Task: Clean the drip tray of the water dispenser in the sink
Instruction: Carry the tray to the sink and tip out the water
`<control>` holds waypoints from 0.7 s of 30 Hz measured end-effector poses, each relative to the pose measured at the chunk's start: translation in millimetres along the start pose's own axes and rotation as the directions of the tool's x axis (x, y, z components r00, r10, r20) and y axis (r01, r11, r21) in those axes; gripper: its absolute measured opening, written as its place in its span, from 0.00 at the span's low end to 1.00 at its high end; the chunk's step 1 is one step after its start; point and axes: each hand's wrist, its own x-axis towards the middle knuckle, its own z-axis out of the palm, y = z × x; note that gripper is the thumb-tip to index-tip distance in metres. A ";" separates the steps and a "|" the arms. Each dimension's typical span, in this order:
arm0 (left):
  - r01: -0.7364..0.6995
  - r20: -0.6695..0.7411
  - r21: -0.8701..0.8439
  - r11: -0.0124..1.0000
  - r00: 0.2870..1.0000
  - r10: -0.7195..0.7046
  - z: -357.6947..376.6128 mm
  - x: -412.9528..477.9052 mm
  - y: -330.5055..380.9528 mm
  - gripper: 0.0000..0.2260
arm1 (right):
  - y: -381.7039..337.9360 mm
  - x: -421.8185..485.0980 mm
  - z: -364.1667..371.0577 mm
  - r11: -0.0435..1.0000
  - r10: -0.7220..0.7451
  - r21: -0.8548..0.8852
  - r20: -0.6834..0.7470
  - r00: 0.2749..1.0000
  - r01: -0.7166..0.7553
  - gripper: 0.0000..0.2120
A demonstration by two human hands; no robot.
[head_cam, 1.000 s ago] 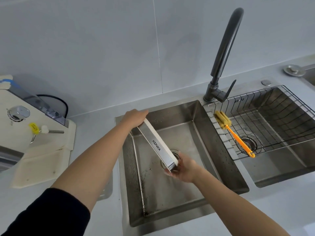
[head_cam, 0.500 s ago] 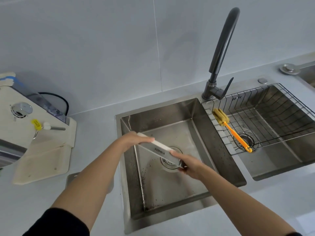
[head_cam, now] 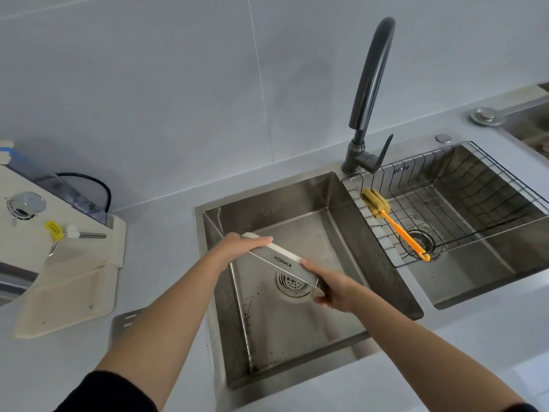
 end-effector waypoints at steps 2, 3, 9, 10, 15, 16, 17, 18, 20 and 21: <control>0.067 0.084 0.018 0.998 0.994 -0.068 4.4 -2.3 -8.3 0.39 | 7.7 -2.4 -1.0 0.993 0.113 -0.020 0.043 0.993 -0.112 0.21; 0.064 0.094 0.024 0.998 0.993 -0.066 5.8 -2.8 -11.0 0.42 | 10.1 -2.5 -1.9 0.992 0.126 -0.030 0.043 0.991 -0.125 0.21; -0.039 0.006 -0.046 0.998 0.999 0.040 6.7 -5.6 -10.2 0.30 | -0.2 -7.0 -3.9 0.999 -0.017 -0.044 -0.019 1.000 0.017 0.19; -0.038 0.008 -0.052 0.998 0.999 0.039 7.3 -7.3 -12.0 0.31 | -0.1 -9.4 -3.7 0.998 -0.009 -0.070 -0.027 1.000 0.008 0.20; -0.158 -0.007 -0.129 0.979 0.987 0.158 9.8 -16.9 -19.1 0.23 | -8.2 -29.9 -3.6 0.969 -0.171 -0.197 -0.111 0.979 0.147 0.20; -0.197 -0.021 -0.165 0.966 0.980 0.197 9.6 -18.3 -19.2 0.24 | -11.2 -34.3 -3.4 0.947 -0.250 -0.239 -0.126 0.960 0.215 0.21; -0.232 -0.031 -0.206 0.951 0.972 0.231 9.2 -20.5 -18.6 0.26 | -14.6 -39.0 -3.2 0.918 -0.330 -0.276 -0.132 0.935 0.285 0.20; -0.261 -0.040 -0.252 0.932 0.965 0.259 9.0 -22.2 -18.5 0.27 | -18.5 -45.0 -2.1 0.880 -0.415 -0.304 -0.114 0.903 0.366 0.19; -0.300 -0.065 -0.337 0.893 0.953 0.296 9.4 -25.3 -18.9 0.28 | -23.6 -52.6 -0.1 0.784 -0.564 -0.340 -0.042 0.825 0.519 0.25; -0.312 -0.080 -0.376 0.873 0.949 0.305 9.4 -27.2 -18.9 0.27 | -24.5 -54.4 1.3 0.748 -0.612 -0.339 -0.021 0.790 0.571 0.28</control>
